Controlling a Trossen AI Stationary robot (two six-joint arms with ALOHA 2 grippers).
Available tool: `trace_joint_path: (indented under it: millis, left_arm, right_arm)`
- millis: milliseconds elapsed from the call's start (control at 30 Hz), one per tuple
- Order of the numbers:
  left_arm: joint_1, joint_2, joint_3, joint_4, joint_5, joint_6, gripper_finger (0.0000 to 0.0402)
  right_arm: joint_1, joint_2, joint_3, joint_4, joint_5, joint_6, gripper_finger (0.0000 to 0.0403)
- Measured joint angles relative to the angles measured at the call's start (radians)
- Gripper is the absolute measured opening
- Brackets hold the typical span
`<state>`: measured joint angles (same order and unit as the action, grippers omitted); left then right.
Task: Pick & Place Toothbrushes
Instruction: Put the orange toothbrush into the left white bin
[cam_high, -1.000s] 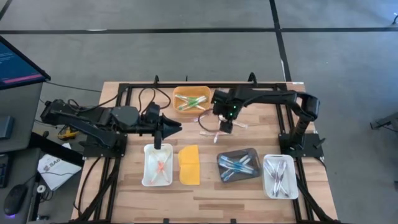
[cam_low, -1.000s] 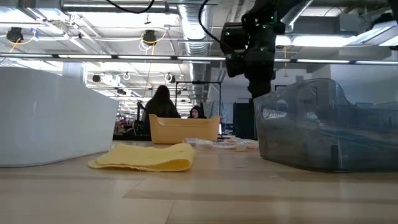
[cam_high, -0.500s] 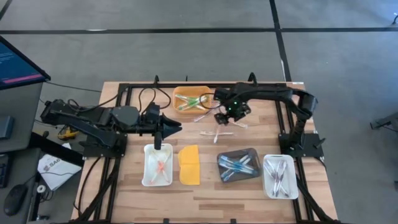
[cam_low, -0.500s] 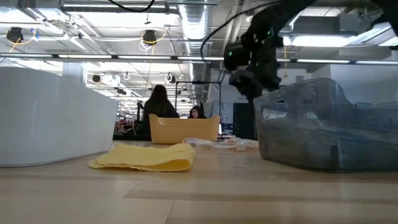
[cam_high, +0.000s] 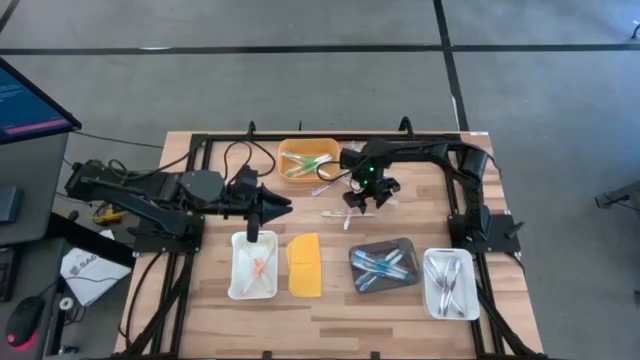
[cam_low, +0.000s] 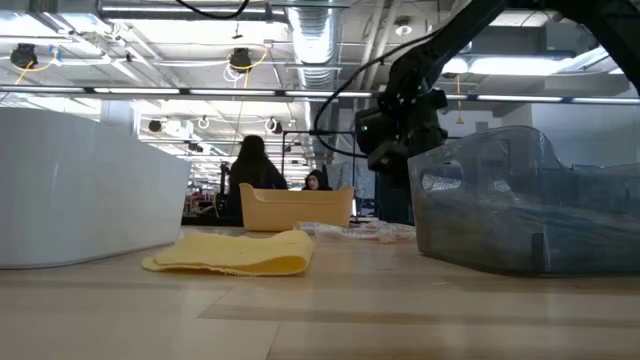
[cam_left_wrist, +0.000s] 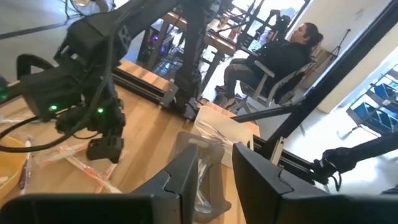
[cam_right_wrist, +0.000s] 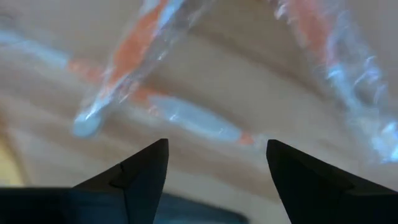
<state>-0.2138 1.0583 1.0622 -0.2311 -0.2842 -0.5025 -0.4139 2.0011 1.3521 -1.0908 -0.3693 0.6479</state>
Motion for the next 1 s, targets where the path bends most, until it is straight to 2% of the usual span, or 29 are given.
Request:
trace_joint_path:
  millis: [200,500,633,767,1000]
  left_arm:
    - [0.000,-0.014,0.000,-0.009,0.004,0.006,0.0095]
    - [0.000,-0.021,0.000,-0.006,0.003,0.020,0.0095]
    - [0.000,-0.021,0.000,-0.007,0.003,0.020,0.0095]
    - [0.000,-0.021,0.000,-0.008,0.002,0.020,0.0095]
    - [0.000,-0.023,0.000,-0.009,0.002,0.020,0.0095]
  right_arm:
    - [-0.004,0.002,0.000,-0.012,0.151,0.031,0.0212]
    - [-0.042,0.002,0.000,0.003,0.193,0.042,0.0065]
    - [-0.057,0.002,0.001,-0.008,0.205,0.027,0.0011]
    - [-0.074,0.002,0.000,-0.009,0.248,0.031,0.0010]
    - [-0.086,0.002,0.001,-0.047,0.251,0.018,0.0002]
